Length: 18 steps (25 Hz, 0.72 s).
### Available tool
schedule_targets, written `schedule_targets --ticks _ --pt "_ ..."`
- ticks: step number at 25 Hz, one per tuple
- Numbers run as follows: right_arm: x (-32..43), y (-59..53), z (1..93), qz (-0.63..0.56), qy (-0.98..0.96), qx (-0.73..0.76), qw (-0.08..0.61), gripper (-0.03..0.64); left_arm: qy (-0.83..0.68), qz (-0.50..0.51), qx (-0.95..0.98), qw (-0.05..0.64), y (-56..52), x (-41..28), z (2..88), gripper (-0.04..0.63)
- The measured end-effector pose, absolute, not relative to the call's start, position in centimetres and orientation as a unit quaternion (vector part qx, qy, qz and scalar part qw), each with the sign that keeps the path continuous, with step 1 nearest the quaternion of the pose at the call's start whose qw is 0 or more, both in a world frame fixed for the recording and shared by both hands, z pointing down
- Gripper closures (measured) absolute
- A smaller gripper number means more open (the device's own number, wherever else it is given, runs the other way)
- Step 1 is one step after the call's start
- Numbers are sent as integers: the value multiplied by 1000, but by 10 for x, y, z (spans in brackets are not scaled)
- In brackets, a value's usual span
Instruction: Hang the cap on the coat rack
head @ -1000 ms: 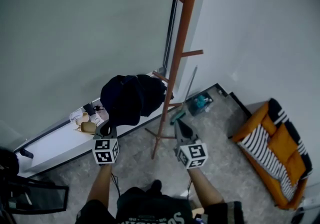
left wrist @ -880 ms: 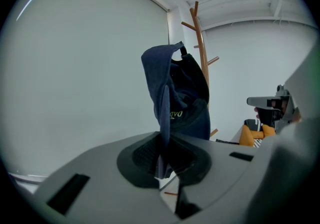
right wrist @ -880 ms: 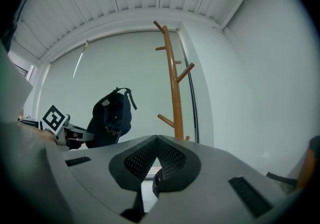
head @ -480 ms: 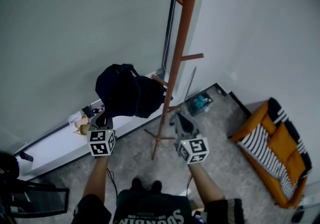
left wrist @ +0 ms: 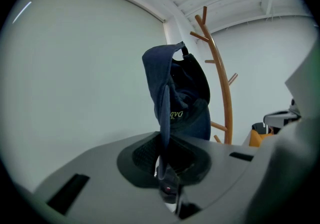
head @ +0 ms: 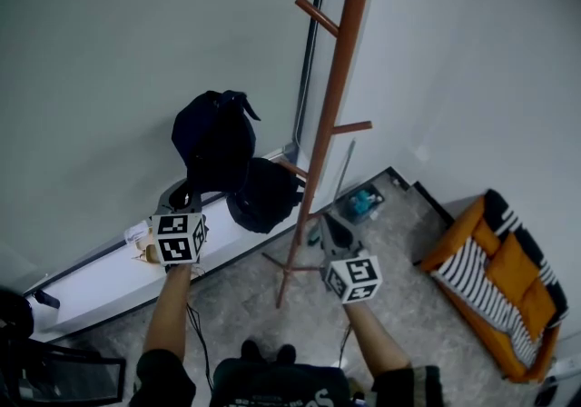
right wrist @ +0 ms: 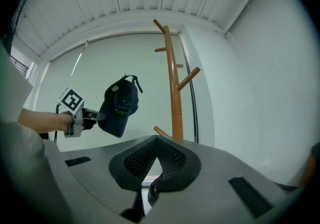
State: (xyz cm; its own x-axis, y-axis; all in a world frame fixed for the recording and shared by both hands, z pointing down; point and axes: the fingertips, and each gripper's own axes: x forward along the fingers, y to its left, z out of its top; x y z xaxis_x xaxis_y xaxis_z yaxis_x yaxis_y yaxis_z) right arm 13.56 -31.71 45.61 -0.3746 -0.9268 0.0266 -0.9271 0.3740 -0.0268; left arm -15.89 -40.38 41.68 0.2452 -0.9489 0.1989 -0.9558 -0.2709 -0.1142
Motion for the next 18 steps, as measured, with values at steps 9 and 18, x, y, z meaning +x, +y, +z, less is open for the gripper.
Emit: schedule_targets --ticks 9,18 --pt "140 -327 437 7 -822 569 5 621 -600 88 794 -47 -457 -146 300 580" --pt "145 -327 441 6 -818 575 7 621 -591 93 796 -90 -496 -113 217 580"
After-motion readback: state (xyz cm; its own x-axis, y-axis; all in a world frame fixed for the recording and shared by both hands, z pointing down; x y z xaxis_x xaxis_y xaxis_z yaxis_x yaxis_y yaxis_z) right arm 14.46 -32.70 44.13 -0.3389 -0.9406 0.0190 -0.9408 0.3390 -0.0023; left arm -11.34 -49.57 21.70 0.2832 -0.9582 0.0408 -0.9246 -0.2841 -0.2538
